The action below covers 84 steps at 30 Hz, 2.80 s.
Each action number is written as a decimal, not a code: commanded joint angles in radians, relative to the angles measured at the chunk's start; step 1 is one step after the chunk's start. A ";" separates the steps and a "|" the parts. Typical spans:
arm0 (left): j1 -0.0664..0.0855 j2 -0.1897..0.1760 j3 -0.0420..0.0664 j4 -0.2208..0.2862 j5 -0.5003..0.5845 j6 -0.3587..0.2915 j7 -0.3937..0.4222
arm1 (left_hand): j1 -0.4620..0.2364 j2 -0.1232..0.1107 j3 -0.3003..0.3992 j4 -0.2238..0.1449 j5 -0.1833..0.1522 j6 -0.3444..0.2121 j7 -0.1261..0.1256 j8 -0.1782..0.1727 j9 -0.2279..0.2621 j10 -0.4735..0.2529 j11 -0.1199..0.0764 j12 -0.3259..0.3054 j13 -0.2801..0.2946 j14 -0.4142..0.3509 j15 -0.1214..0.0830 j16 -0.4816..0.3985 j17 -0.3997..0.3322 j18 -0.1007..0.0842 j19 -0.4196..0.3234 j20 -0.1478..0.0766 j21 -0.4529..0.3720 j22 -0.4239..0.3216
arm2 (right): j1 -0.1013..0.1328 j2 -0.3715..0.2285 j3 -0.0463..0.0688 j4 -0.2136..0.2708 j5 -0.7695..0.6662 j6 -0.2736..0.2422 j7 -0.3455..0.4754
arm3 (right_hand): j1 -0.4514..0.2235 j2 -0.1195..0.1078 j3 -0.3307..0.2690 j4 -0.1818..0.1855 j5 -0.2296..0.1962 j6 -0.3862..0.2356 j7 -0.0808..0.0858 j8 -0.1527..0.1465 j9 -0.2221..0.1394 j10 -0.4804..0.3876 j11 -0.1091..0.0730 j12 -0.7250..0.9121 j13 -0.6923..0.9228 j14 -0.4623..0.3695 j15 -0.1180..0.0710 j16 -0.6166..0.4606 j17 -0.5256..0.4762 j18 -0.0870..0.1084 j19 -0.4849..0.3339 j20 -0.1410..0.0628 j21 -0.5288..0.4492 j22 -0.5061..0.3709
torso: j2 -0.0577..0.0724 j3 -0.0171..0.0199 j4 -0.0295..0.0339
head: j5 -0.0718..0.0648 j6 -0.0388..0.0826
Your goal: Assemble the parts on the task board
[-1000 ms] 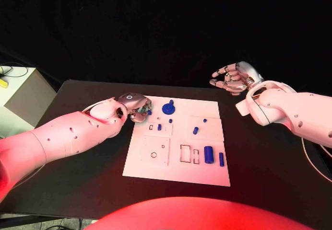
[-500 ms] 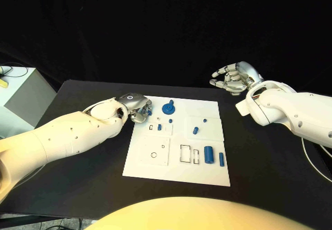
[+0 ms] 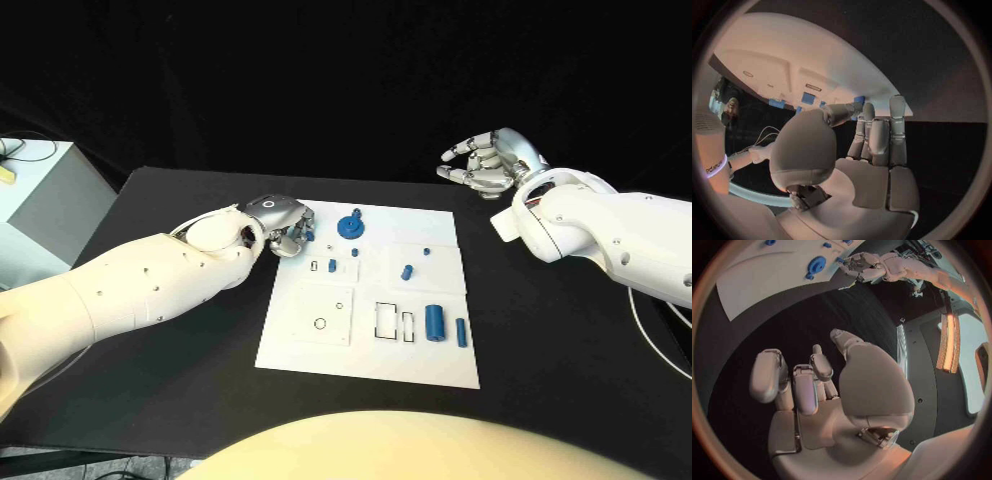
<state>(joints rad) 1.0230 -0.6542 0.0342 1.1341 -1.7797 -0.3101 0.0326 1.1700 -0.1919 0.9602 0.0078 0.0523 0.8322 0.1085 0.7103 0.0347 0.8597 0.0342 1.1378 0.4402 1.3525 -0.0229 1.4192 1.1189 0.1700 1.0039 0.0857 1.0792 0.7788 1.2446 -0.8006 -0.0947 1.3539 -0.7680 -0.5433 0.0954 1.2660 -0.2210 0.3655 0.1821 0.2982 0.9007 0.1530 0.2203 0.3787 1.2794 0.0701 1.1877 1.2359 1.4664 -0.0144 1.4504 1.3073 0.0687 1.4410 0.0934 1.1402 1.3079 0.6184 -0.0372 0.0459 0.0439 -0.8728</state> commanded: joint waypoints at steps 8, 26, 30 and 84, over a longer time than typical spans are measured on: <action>-0.004 -0.002 -0.001 0.000 -0.015 -0.009 -0.021 | 0.010 -0.026 -0.036 0.005 0.003 -0.009 0.002 0.007 0.302 0.001 0.003 -0.006 0.002 -0.002 0.003 -0.004 0.003 0.005 -0.007 0.000 -0.009 -0.002 | 0.000 0.000 0.000 0.000 -0.005 0.007 0.010 | 0.002 0.007 0.002 0.005 0.006 -0.006 0.001 0.001 0.001 0.002 -0.002 0.001 0.000 0.045 0.007 0.001 0.087 0.013 0.001 0.000 -0.004 0.073 | 0.000 -0.0001 0.0008 | 0.001 0.000; -0.004 -0.003 -0.001 0.000 -0.016 -0.004 -0.033 | 0.011 -0.049 -0.061 0.022 0.003 -0.019 0.004 0.000 0.296 0.000 0.006 -0.006 0.005 -0.003 0.005 -0.004 0.004 0.006 -0.009 0.002 -0.018 -0.009 | -0.001 0.000 0.000 0.000 -0.005 0.006 0.010 | 0.002 0.007 0.001 0.006 0.006 -0.007 0.001 0.002 0.001 0.001 -0.002 -0.001 -0.002 0.044 0.007 0.000 0.086 0.013 0.000 0.000 -0.009 0.072 | 0.000 0.0003 -0.0003 | 0.002 0.000; -0.004 -0.003 -0.001 0.001 -0.016 -0.003 -0.033 | 0.012 -0.056 -0.067 0.026 0.003 -0.021 0.004 -0.002 0.294 0.000 0.006 -0.005 0.006 -0.003 0.006 -0.004 0.005 0.006 -0.009 0.003 -0.020 -0.011 | -0.001 0.000 0.000 -0.001 -0.005 0.006 0.010 | 0.002 0.007 0.001 0.006 0.006 -0.007 0.001 0.002 0.001 0.001 -0.002 -0.001 -0.002 0.044 0.007 0.000 0.086 0.013 0.000 0.000 -0.009 0.072 | 0.000 -0.0002 0.0002 | 0.001 0.000; -0.004 -0.005 -0.001 -0.001 -0.020 0.028 -0.071 | 0.088 -0.083 -0.156 0.052 0.003 -0.084 0.023 -0.045 0.260 -0.020 0.018 0.004 0.017 -0.023 0.016 -0.015 -0.015 0.012 -0.023 0.012 -0.068 -0.057 | -0.001 -0.006 0.000 0.004 -0.005 0.005 0.009 | 0.002 0.007 0.001 0.006 0.006 -0.007 0.001 0.002 0.001 0.001 -0.002 -0.001 -0.002 0.044 0.007 0.000 0.086 0.013 0.000 0.000 -0.009 0.072 | 0.000 0.0000 0.0001 | -0.001 0.000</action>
<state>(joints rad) 1.0192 -0.6596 0.0333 1.1329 -1.7898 -0.2972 -0.0260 1.2530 -0.2735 0.8067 0.0605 0.0530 0.7535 0.1337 0.6697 0.2957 0.8452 0.0486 1.1378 0.4571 1.3326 -0.0105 1.4086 1.1028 0.1701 0.9825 0.0965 1.0134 0.7209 1.2444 -0.8056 -0.0947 1.3562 -0.7679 -0.5435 0.0950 1.2660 -0.2210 0.3657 0.1819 0.2982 0.9007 0.1530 0.2203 0.3788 1.2794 0.0701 1.1877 1.2347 1.4664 -0.0144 1.4504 1.3075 0.0687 1.4410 0.0933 1.1348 1.3078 0.6184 -0.0369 0.0458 0.0424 -0.8728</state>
